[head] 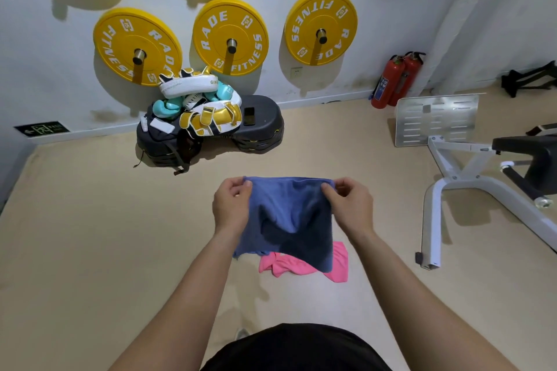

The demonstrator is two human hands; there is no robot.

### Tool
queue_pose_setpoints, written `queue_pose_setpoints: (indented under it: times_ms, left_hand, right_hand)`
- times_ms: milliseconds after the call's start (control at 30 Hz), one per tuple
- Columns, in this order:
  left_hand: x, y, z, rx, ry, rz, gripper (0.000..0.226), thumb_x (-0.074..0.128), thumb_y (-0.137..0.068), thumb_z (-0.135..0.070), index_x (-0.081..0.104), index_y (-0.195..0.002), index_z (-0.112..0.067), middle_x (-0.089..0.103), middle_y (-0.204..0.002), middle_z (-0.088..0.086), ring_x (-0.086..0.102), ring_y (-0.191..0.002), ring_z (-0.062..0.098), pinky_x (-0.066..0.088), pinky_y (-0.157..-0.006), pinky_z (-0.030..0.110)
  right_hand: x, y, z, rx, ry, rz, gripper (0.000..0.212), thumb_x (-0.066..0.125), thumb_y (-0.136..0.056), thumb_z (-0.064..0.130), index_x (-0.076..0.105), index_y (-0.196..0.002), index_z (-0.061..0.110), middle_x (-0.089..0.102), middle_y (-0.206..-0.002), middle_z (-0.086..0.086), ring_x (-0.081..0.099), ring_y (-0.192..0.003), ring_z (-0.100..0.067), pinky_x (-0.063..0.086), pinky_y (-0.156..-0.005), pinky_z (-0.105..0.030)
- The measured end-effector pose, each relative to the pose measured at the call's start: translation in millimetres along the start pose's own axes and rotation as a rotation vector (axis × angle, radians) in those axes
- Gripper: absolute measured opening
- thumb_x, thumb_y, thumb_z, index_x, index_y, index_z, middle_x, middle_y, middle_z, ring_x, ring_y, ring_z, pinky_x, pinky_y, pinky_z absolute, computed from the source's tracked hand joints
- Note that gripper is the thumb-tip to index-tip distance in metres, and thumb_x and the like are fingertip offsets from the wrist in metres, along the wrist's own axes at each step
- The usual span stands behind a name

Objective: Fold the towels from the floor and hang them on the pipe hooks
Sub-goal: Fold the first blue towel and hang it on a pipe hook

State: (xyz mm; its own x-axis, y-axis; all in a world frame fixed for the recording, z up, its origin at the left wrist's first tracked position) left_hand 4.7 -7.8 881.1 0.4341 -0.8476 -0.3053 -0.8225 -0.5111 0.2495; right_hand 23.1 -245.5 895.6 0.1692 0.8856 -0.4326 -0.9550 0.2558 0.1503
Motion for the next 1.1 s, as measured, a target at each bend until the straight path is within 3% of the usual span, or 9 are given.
queue_pose_setpoints:
  times_ms: [67,133,367,500,600,733,867,1000,1100]
  left_hand:
    - [13,17,2,-0.017,0.048,0.065,0.007,0.068,-0.085,-0.036,0.067,-0.087,-0.029,0.074,-0.089,-0.006,0.07,-0.088,0.021,0.058,-0.084,0.05]
    - [24,33,-1,0.008,0.074,0.106,0.001,0.071,-0.084,-0.032,0.071,-0.084,-0.031,0.074,-0.085,-0.01,0.071,-0.088,0.018,0.059,-0.082,0.048]
    - [36,67,-11,0.091,0.115,0.155,0.018,0.072,-0.089,-0.012,0.073,-0.082,-0.028,0.075,-0.077,-0.012,0.071,-0.074,0.003,0.055,-0.067,0.017]
    - [34,73,-6,0.157,0.045,0.148,0.013,0.071,-0.089,-0.011,0.078,-0.098,-0.016,0.076,-0.086,-0.011,0.071,-0.08,0.0,0.053,-0.071,0.012]
    - [32,73,-3,0.197,-0.036,0.181,0.019,0.066,-0.092,-0.012,0.077,-0.106,-0.016,0.076,-0.094,-0.009,0.07,-0.087,0.0,0.055,-0.078,0.015]
    - [26,67,0,0.16,-0.063,0.282,0.027,0.059,-0.094,-0.008,0.076,-0.112,-0.02,0.076,-0.105,-0.007,0.07,-0.096,0.005,0.057,-0.088,0.026]
    - [19,63,1,0.133,-0.015,0.421,0.031,0.055,-0.096,-0.003,0.076,-0.107,-0.023,0.076,-0.099,-0.007,0.072,-0.093,0.009,0.059,-0.088,0.036]
    - [10,57,-4,0.206,-0.074,0.365,0.031,0.061,-0.091,-0.006,0.074,-0.09,-0.034,0.074,-0.089,-0.013,0.069,-0.084,0.003,0.057,-0.078,0.025]
    - [-2,45,3,0.366,-0.348,0.255,0.025,0.068,-0.086,-0.016,0.067,-0.098,-0.038,0.063,-0.096,-0.017,0.058,-0.084,0.002,0.05,-0.071,0.02]
  right_hand:
    - [14,16,4,-0.012,-0.031,0.095,0.007,0.069,-0.084,0.023,0.071,-0.077,0.022,0.072,-0.073,0.009,0.066,-0.07,-0.008,0.05,-0.067,-0.025]
    - [24,33,9,-0.022,-0.096,0.169,0.011,0.066,-0.086,0.023,0.073,-0.078,0.026,0.073,-0.076,0.011,0.069,-0.072,-0.007,0.055,-0.068,-0.027]
    - [36,61,12,-0.036,-0.199,0.188,0.019,0.059,-0.094,0.019,0.077,-0.092,0.024,0.076,-0.082,0.009,0.071,-0.08,-0.009,0.058,-0.077,-0.034]
    - [34,67,10,-0.064,-0.192,0.175,0.019,0.06,-0.095,0.017,0.078,-0.098,0.022,0.076,-0.087,0.014,0.07,-0.083,0.0,0.054,-0.076,-0.019]
    - [35,69,9,-0.084,-0.173,0.199,0.015,0.063,-0.093,0.019,0.075,-0.098,0.028,0.074,-0.091,0.017,0.068,-0.086,0.002,0.049,-0.073,-0.011]
    - [34,64,6,-0.086,-0.141,0.224,0.017,0.073,-0.085,0.023,0.074,-0.102,0.023,0.073,-0.095,0.013,0.067,-0.084,0.002,0.05,-0.069,-0.011]
    - [30,56,8,-0.129,-0.073,0.232,0.014,0.068,-0.087,0.015,0.073,-0.092,0.026,0.073,-0.088,0.014,0.065,-0.079,0.0,0.051,-0.067,-0.014]
    - [23,51,12,-0.194,-0.023,0.261,0.021,0.062,-0.085,0.009,0.072,-0.086,0.027,0.073,-0.083,0.015,0.067,-0.08,-0.003,0.053,-0.071,-0.018]
    - [18,47,15,-0.237,-0.021,0.285,0.022,0.06,-0.084,0.007,0.073,-0.085,0.024,0.073,-0.083,0.013,0.067,-0.078,-0.005,0.051,-0.069,-0.015]
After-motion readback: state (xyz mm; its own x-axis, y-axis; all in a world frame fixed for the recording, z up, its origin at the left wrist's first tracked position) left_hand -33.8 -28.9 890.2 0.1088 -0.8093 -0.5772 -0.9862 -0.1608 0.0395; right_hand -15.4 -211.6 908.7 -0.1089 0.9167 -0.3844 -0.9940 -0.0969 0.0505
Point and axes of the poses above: each hand's wrist, its own y-axis away from the middle knuckle, its own x-axis out of the palm, z = x × y, the point moved 2 cm from there along -y, towards the middle knuckle
